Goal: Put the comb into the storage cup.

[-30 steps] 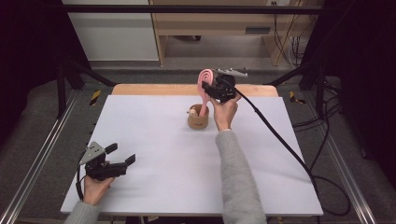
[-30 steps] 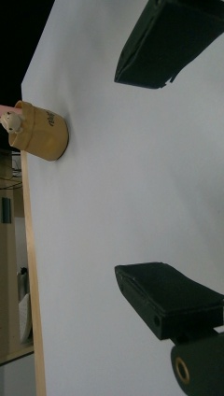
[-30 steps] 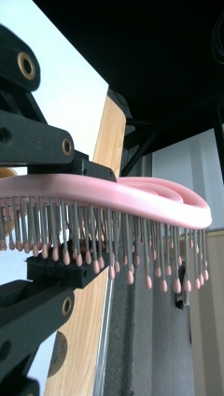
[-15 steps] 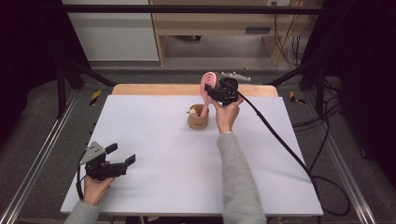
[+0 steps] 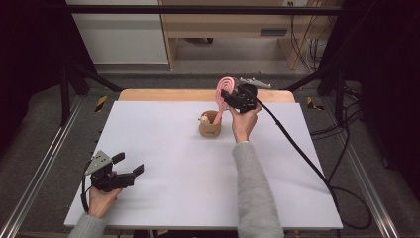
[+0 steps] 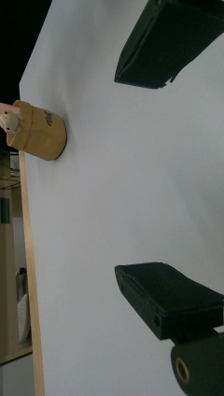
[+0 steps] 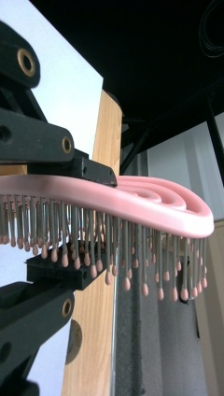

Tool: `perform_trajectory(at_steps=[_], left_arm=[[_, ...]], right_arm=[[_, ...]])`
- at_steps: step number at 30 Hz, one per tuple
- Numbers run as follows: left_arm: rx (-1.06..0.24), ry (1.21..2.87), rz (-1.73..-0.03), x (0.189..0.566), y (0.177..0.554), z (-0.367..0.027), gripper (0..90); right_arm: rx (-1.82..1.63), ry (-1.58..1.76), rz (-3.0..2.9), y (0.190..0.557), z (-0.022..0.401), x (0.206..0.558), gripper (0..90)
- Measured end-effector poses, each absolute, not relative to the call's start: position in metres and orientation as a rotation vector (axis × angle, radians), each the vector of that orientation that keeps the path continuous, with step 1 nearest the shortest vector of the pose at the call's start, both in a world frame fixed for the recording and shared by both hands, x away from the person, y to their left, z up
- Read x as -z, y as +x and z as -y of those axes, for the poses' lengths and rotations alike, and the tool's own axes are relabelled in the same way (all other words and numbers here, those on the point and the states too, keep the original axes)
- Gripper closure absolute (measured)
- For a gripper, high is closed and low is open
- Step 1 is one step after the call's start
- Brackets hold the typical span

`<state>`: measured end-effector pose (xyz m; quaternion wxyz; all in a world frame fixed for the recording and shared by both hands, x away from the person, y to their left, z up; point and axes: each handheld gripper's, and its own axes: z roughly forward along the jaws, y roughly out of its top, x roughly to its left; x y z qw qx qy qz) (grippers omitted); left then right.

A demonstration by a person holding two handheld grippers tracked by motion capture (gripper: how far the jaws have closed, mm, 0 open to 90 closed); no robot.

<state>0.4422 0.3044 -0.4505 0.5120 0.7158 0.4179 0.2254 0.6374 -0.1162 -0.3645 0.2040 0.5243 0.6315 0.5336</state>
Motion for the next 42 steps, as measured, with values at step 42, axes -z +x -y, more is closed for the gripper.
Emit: perform_trajectory(at_steps=[42], left_arm=[[-0.541, 1.724, -1.004, 0.4506, 0.4422, -0.3035, 7.1]], right_arm=[[-1.387, 1.317, -1.774, 0.6346, 0.1172, 0.3648, 31.8]])
